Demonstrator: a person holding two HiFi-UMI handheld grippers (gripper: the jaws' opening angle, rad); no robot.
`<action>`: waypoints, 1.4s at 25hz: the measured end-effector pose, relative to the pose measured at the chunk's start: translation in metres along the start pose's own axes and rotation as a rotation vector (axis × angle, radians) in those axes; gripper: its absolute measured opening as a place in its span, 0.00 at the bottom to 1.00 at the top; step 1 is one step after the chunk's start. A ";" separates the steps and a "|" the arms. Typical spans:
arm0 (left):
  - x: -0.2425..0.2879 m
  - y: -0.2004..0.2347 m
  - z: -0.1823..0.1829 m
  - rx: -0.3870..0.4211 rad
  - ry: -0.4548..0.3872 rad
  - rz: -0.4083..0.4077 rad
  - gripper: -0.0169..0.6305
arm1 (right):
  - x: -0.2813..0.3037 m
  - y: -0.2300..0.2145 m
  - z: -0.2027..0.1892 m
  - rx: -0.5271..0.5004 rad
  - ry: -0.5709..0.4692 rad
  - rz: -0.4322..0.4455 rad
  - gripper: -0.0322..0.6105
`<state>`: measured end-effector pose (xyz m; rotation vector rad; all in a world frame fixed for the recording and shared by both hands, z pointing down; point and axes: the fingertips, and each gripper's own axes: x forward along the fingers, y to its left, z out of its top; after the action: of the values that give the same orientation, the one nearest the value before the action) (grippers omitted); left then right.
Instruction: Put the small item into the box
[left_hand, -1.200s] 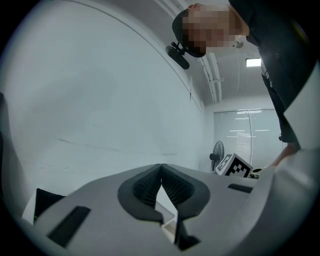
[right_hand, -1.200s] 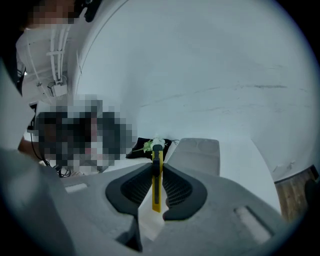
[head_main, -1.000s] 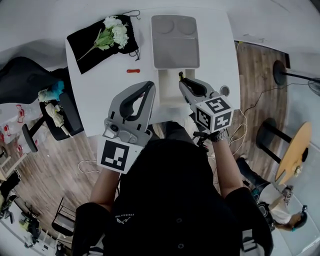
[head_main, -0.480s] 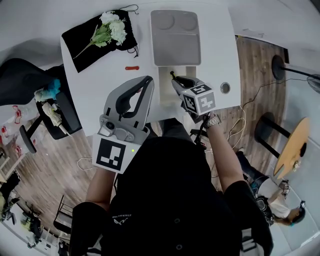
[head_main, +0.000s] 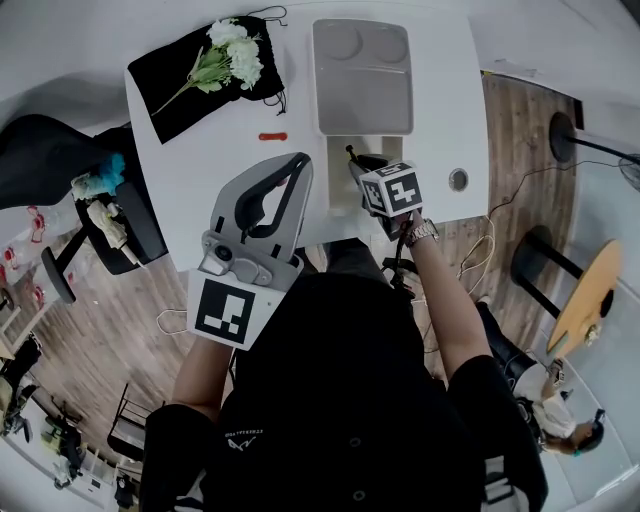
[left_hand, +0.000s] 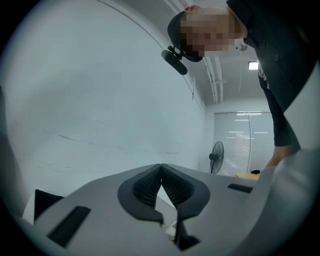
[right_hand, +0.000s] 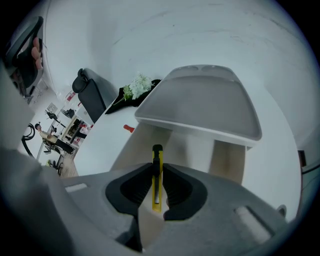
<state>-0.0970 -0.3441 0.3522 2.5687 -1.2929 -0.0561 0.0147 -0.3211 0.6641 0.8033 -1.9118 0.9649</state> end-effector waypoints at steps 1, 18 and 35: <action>0.000 0.001 -0.001 -0.001 0.004 0.000 0.03 | 0.003 -0.002 -0.002 0.000 0.008 -0.005 0.16; 0.004 0.014 -0.006 -0.008 0.017 0.029 0.03 | 0.020 -0.005 -0.013 -0.015 0.067 -0.004 0.17; -0.014 -0.020 -0.004 0.018 -0.012 0.080 0.03 | -0.002 0.002 -0.016 -0.027 0.015 0.050 0.16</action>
<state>-0.0894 -0.3209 0.3502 2.5327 -1.4051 -0.0449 0.0200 -0.3061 0.6674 0.7339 -1.9363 0.9701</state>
